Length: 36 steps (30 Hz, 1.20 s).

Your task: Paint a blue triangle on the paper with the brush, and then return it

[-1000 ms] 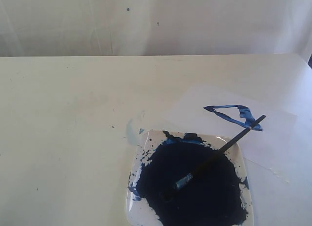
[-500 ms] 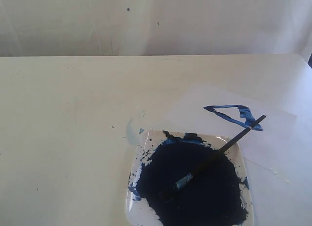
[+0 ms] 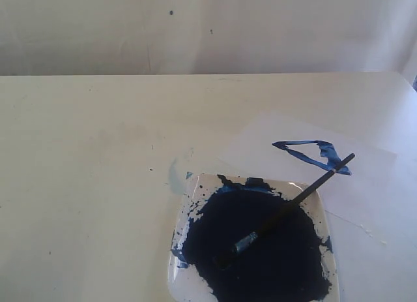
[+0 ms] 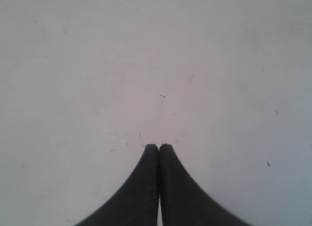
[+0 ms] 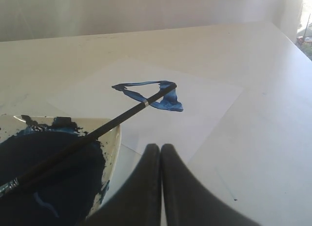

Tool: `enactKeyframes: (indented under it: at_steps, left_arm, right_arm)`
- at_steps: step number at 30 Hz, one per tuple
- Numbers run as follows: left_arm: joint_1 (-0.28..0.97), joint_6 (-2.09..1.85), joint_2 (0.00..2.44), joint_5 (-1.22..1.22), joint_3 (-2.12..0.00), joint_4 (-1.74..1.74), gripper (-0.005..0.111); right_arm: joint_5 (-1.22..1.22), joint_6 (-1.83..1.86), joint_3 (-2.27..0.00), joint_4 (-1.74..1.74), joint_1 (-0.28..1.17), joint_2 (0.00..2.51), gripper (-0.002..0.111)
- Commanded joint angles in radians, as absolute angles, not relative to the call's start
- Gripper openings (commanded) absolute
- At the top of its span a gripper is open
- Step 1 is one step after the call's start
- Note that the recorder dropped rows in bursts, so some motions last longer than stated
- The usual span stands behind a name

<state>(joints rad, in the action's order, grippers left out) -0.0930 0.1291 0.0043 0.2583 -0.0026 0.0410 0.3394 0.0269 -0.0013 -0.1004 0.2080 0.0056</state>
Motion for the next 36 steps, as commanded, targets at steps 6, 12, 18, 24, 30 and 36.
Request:
enactKeyframes:
  at_steps: [6,12,18,24,30,36]
  left_arm:
    - [-0.069,0.162,0.0,0.256,0.0,0.028,0.0]
    - [-0.069,0.158,0.0,0.256,0.0,0.03,0.0]
    - [-0.069,0.158,0.0,0.256,0.0,0.03,0.0]
    - [-0.069,0.158,0.0,0.256,0.0,0.03,0.0]
    - [-0.069,0.158,0.0,0.2,0.0,0.03,0.0]
    - [-0.069,0.158,0.0,0.2,0.0,0.03,0.0]
  right_arm:
    - [0.336,0.023,0.0,-0.101,0.21,0.0,0.0]
    - [0.336,0.023,0.0,-0.101,0.21,0.0,0.0]
    - [0.336,0.023,0.0,-0.101,0.21,0.0,0.0]
    - [0.336,0.023,0.0,-0.101,0.21,0.0,0.0]
    - [0.336,0.023,0.0,-0.101,0.21,0.0,0.0]
    - [0.336,0.023,0.0,-0.101,0.21,0.0,0.0]
